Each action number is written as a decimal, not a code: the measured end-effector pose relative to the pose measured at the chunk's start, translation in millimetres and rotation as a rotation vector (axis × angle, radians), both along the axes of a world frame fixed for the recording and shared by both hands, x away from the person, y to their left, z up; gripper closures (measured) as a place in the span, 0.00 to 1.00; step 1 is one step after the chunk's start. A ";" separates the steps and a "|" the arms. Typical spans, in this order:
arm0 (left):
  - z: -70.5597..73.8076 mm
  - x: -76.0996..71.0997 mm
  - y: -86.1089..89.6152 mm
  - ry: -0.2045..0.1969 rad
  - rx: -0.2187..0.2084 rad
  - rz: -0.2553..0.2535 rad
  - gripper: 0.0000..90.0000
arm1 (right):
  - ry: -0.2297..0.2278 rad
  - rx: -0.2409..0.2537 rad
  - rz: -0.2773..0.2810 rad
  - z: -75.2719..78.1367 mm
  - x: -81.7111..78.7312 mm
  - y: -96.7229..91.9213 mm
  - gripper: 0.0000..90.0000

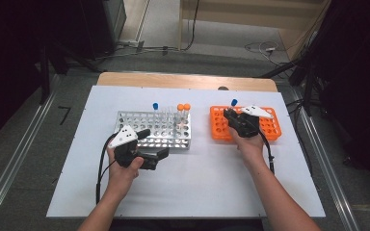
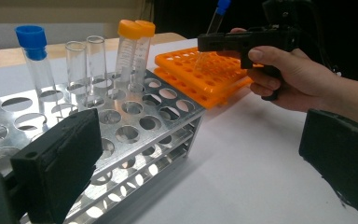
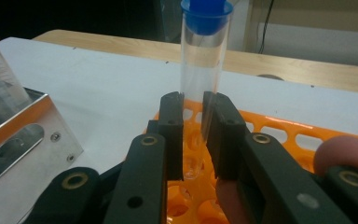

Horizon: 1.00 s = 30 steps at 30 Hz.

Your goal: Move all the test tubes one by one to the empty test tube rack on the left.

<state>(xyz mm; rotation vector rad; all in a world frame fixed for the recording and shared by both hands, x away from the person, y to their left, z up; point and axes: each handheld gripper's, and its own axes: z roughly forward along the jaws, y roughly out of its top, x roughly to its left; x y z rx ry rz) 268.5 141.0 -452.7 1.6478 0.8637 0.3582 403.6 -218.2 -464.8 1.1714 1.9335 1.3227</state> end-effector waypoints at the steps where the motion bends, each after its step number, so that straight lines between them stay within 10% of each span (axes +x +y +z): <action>1: 0.4 -0.2 -0.3 -0.001 -0.001 -0.002 0.00 | -0.002 0.001 0.005 1.6 -1.6 -0.6 0.83; 30: 4.4 -5.5 -18.7 -0.004 -0.014 -0.050 0.07 | -0.005 -0.005 0.328 11.1 -97.7 26.7 0.83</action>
